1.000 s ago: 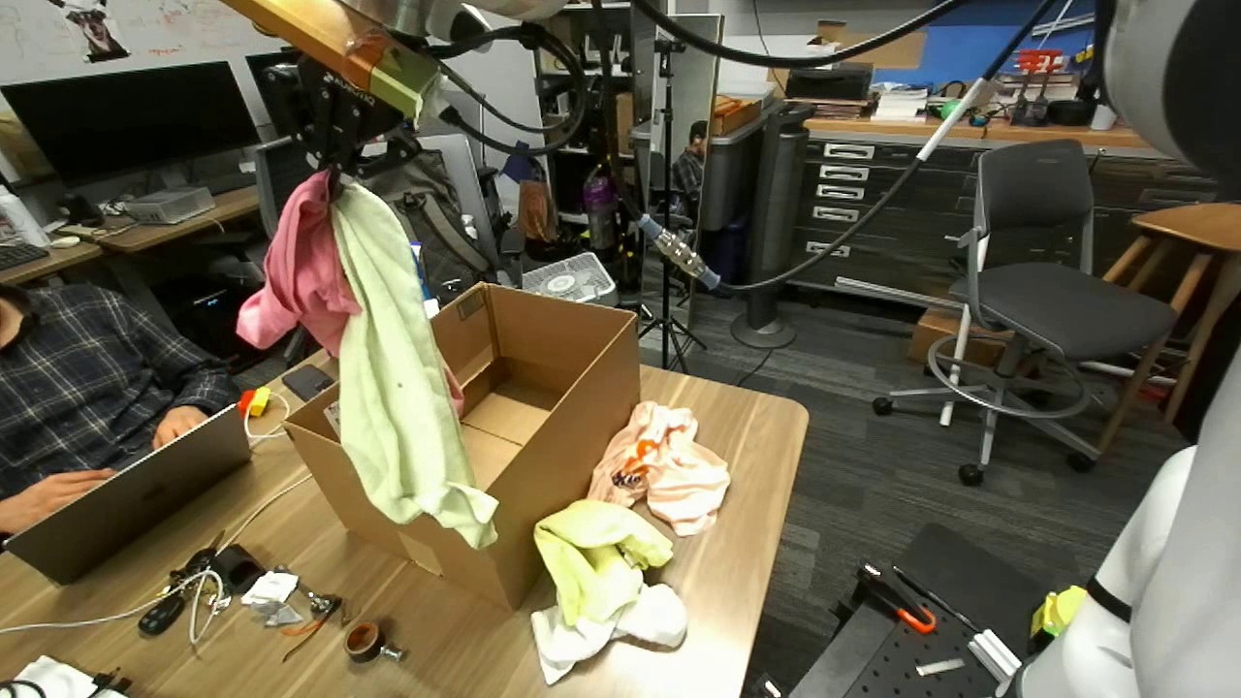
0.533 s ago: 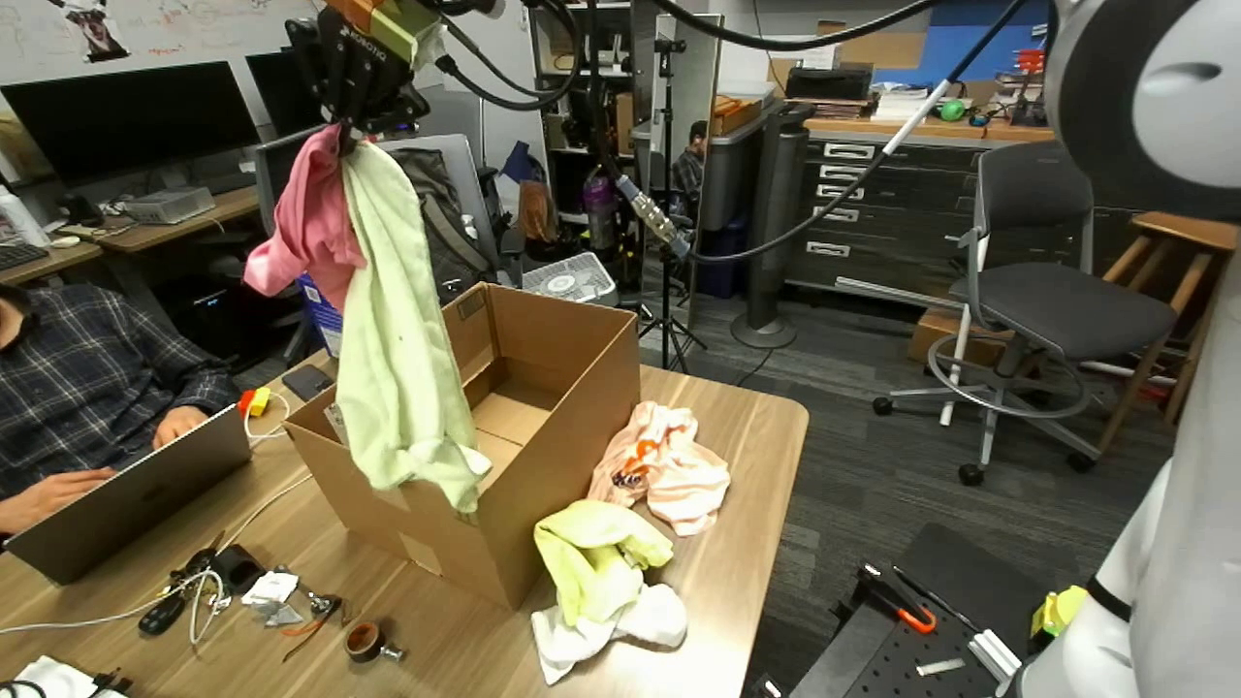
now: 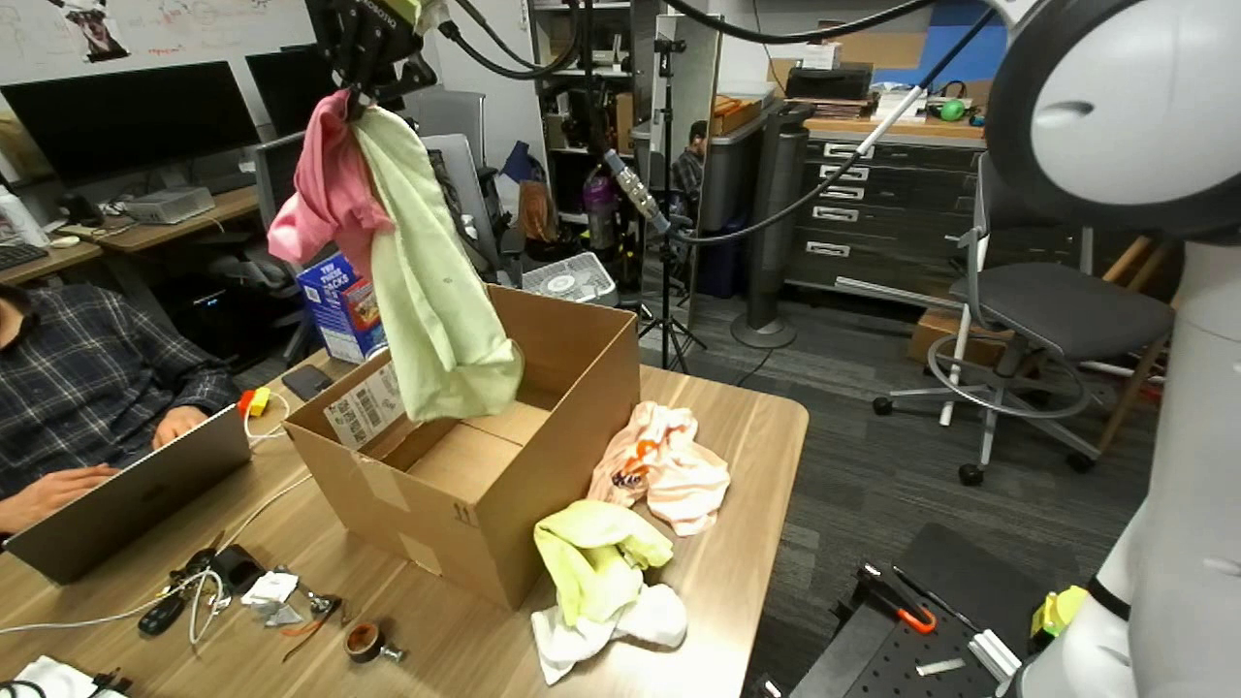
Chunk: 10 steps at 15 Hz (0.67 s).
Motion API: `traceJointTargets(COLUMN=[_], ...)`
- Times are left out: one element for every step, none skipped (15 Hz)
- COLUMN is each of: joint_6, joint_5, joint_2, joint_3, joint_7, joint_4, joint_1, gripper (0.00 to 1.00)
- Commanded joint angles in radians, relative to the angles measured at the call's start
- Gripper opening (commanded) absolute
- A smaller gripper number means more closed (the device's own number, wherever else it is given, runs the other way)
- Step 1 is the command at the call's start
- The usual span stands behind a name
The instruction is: Put the clothes on the side in the box
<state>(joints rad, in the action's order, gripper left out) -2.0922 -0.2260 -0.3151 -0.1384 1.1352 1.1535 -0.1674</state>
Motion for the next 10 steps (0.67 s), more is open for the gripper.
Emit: traceJointTargets(joint_6=[0.021,0.023,0.027,0.033,0.057,0.055,0.072,0.076,0.087,0.096], joint_5=[-0.008,-0.011,-0.016,-0.014,-0.019,-0.016,-0.025,-0.022,-0.025,-0.027], joint_2=[-0.062,-0.071,-0.076,-0.082,-0.081,-0.08,-0.068,-0.066,-0.06,-0.056], joint_3=[-0.003,-0.005,-0.007,-0.008,-0.011,-0.01,-0.01,-0.009,-0.008,-0.007], joint_7=[0.017,0.014,0.005,0.0,-0.018,-0.023,-0.04,-0.045,-0.058,-0.068], joint_4=[-0.105,-0.114,-0.12,-0.126,-0.129,-0.126,-0.116,-0.114,-0.111,-0.11], joint_1=[-0.002,-0.002,0.001,0.002,0.008,0.009,0.019,0.022,0.03,0.038], gripper=[0.04,0.04,0.04,0.31,0.32,0.37,0.46,0.53,0.6,0.69])
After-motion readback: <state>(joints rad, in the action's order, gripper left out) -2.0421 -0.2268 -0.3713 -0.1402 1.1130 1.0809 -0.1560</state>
